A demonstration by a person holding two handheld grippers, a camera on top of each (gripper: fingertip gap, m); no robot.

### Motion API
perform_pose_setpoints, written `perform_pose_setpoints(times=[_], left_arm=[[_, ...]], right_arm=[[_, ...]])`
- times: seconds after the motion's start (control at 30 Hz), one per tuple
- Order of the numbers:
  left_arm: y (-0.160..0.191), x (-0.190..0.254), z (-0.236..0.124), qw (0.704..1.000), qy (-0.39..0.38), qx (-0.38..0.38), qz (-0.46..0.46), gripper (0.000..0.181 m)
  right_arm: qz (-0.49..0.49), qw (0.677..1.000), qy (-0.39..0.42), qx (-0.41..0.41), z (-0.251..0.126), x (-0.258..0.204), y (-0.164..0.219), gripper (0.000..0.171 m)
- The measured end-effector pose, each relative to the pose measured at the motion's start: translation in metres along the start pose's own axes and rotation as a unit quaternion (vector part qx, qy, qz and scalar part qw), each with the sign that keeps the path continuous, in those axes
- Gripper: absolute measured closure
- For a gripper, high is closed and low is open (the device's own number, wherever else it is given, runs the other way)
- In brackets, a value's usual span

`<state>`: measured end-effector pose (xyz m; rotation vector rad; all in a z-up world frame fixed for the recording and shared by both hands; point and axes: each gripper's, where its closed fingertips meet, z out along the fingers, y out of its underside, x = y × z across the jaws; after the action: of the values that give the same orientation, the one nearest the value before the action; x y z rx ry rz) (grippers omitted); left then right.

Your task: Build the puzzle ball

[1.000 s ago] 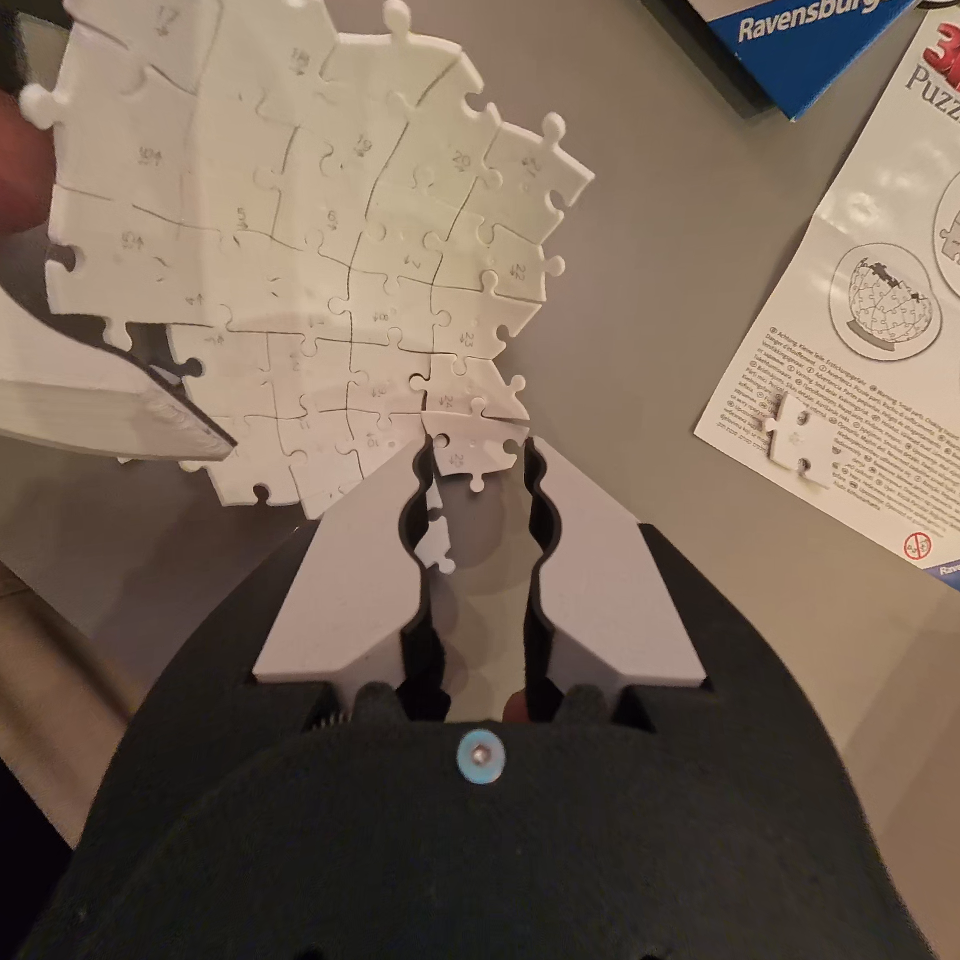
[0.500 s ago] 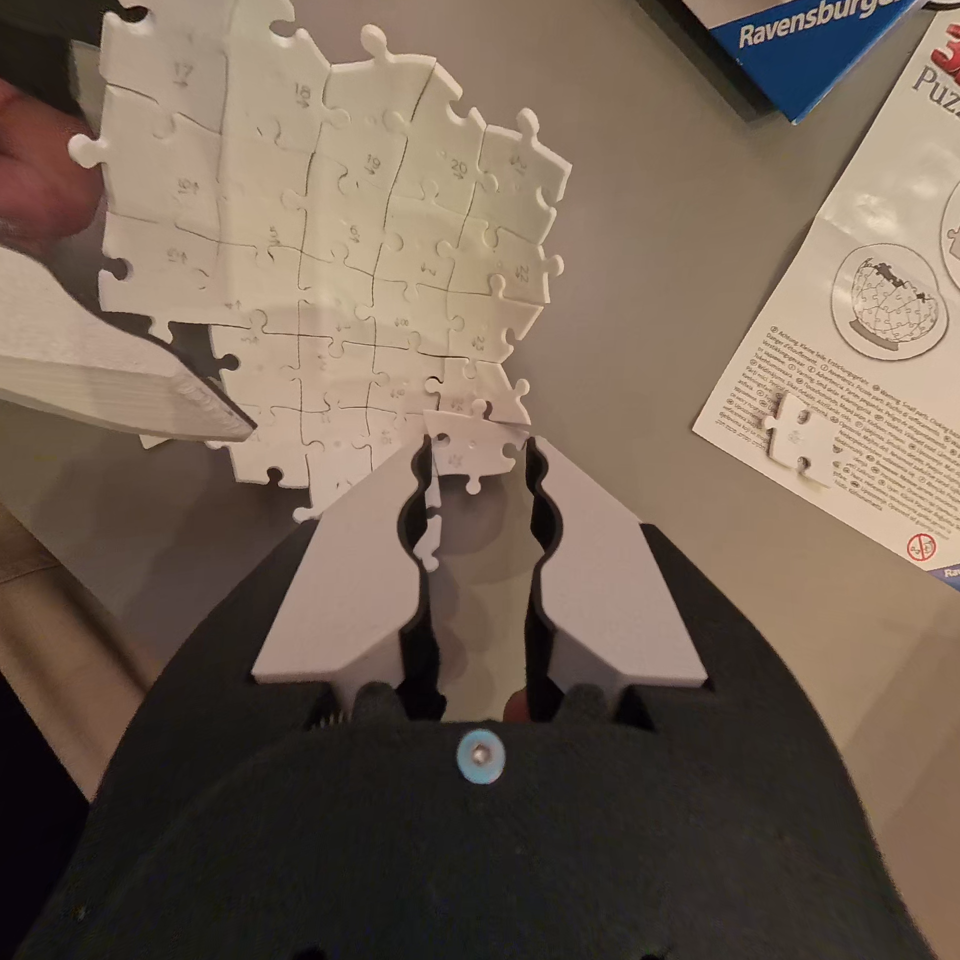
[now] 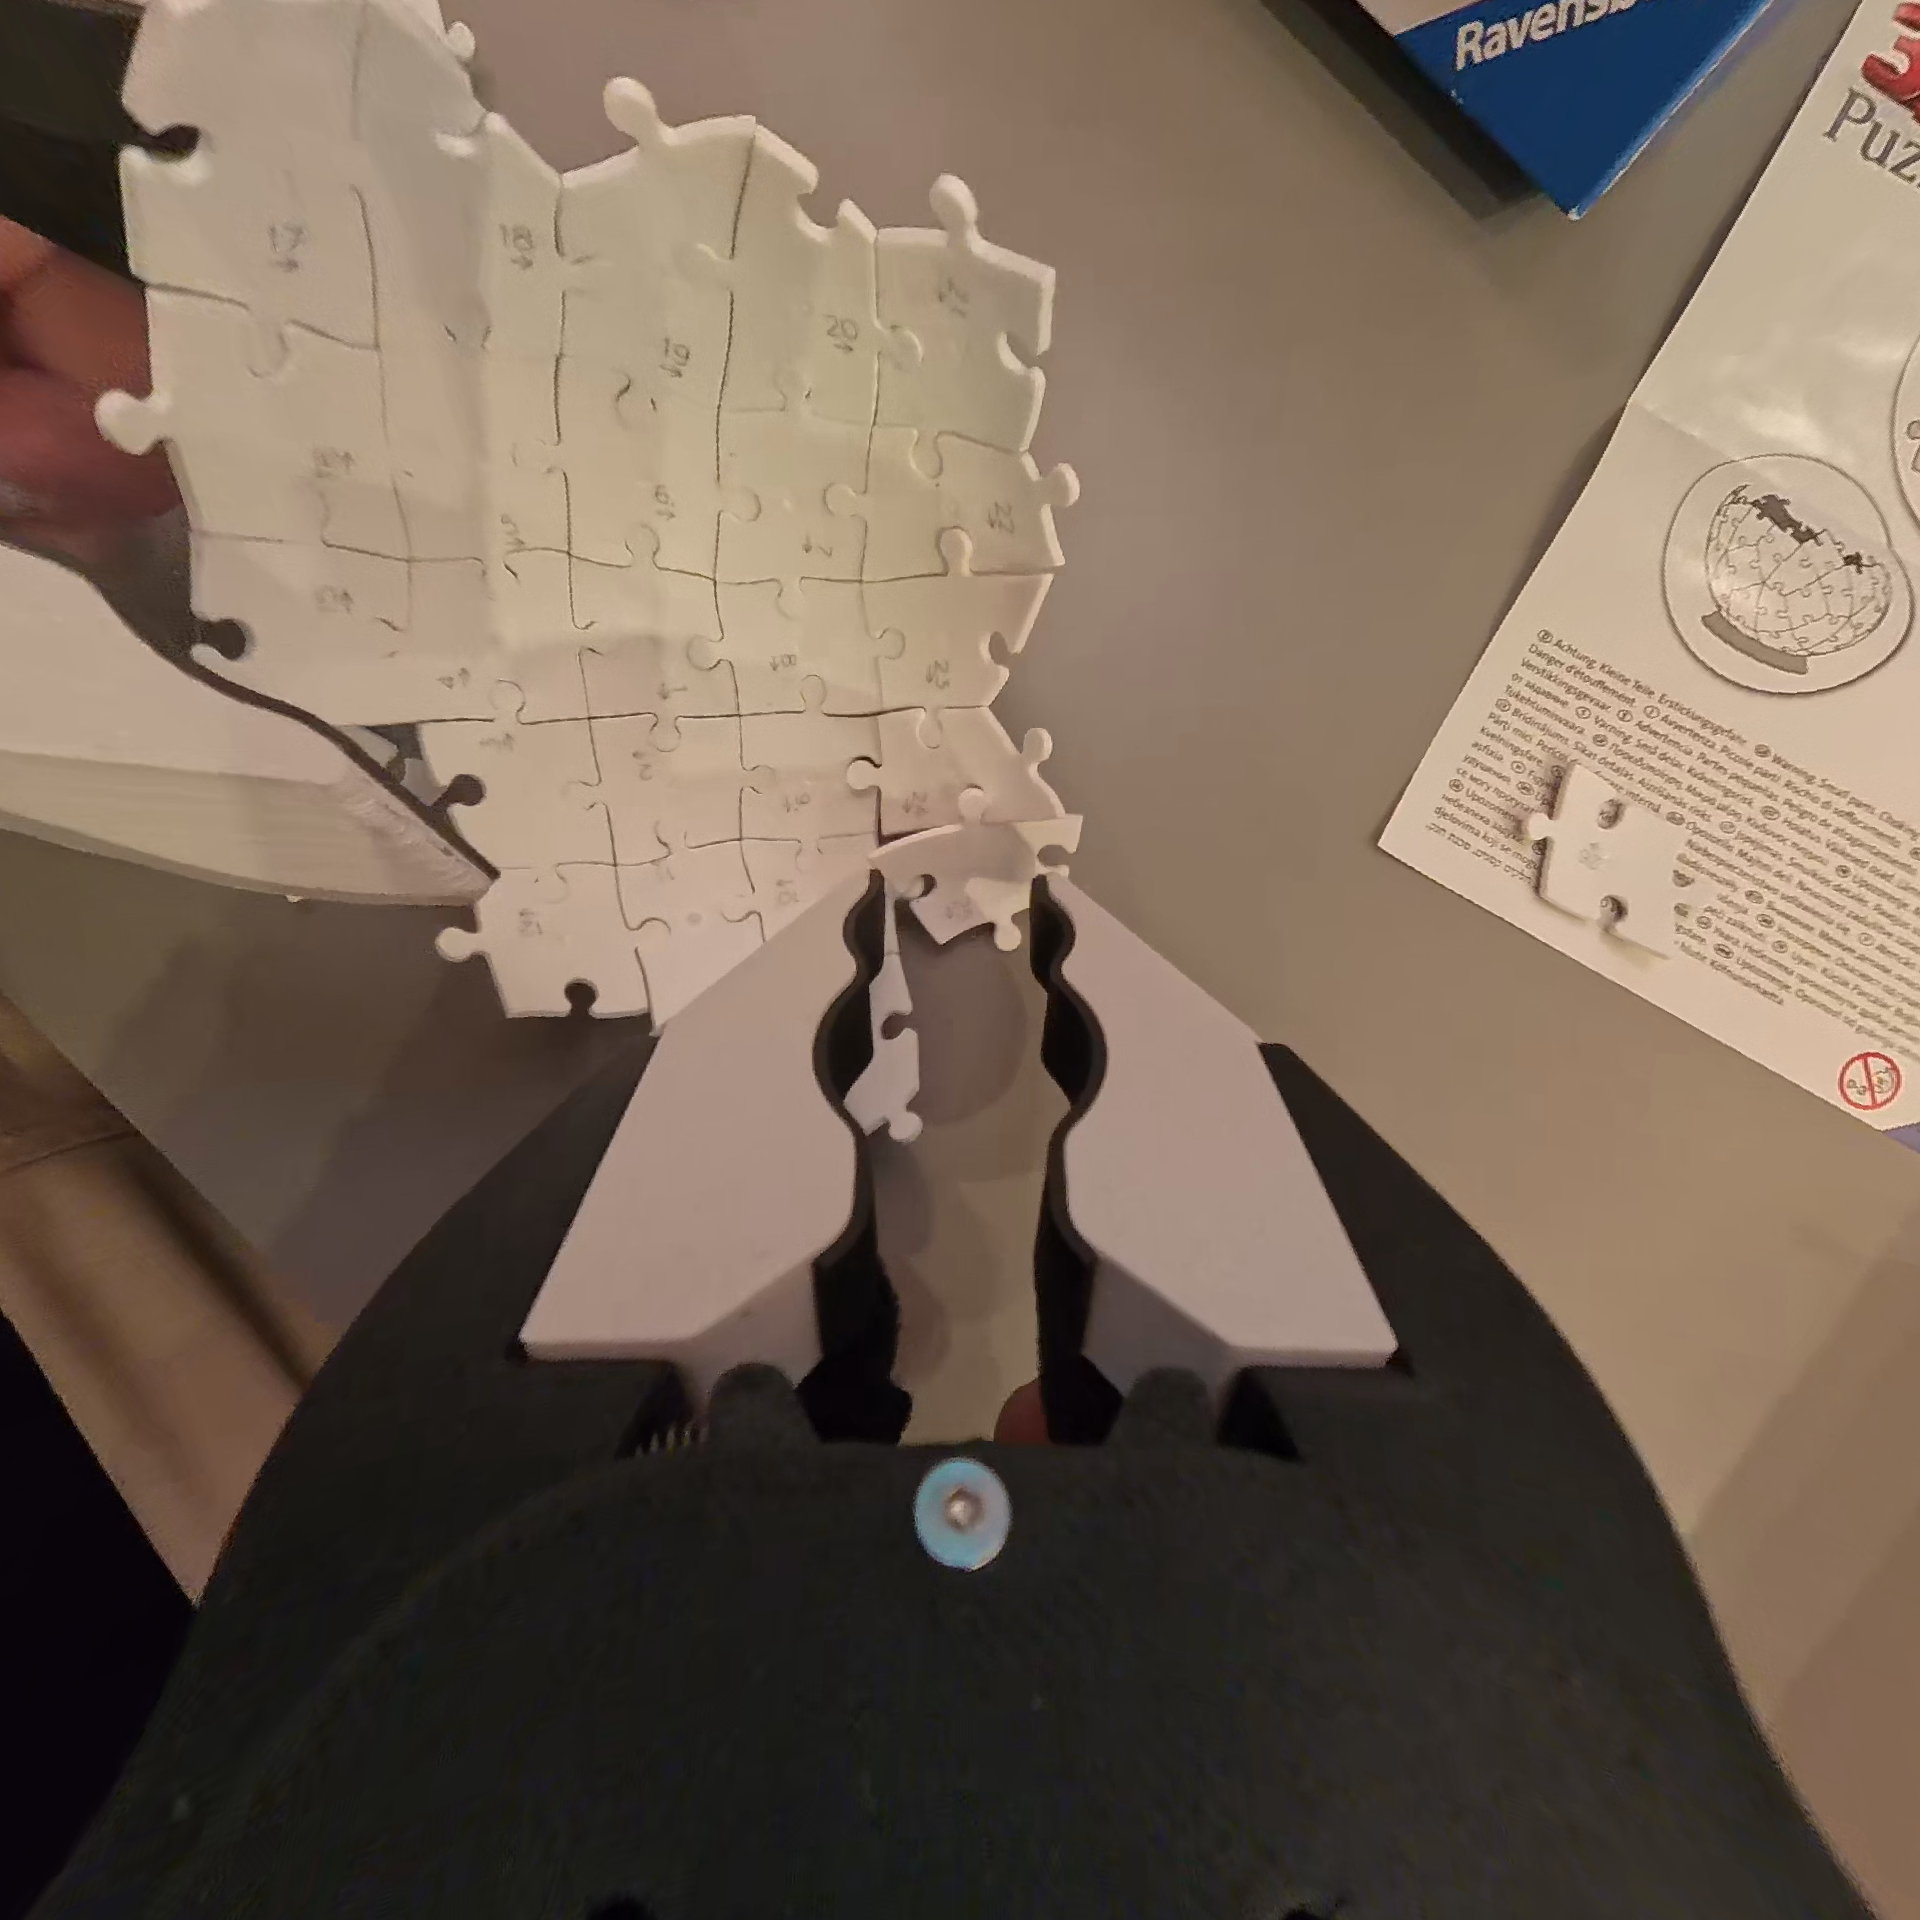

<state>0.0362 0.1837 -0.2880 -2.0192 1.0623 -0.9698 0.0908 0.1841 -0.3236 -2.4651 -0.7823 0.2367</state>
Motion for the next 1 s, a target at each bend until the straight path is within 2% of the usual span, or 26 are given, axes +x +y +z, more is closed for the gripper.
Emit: perform_pose_setpoints(times=[0.5, 1.0], left_arm=[[-0.001, -0.001, 0.001, 1.000, -0.002, 0.001, -0.001, 0.093], [-0.004, 0.002, 0.003, 1.000, -0.002, 0.000, 0.006, 0.094]], right_arm=[[-0.003, 1.000, -0.029, 0.004, -0.001, 0.001, -0.007, 0.164], [-0.038, 0.999, -0.008, -0.026, 0.011, 0.004, -0.002, 0.171]])
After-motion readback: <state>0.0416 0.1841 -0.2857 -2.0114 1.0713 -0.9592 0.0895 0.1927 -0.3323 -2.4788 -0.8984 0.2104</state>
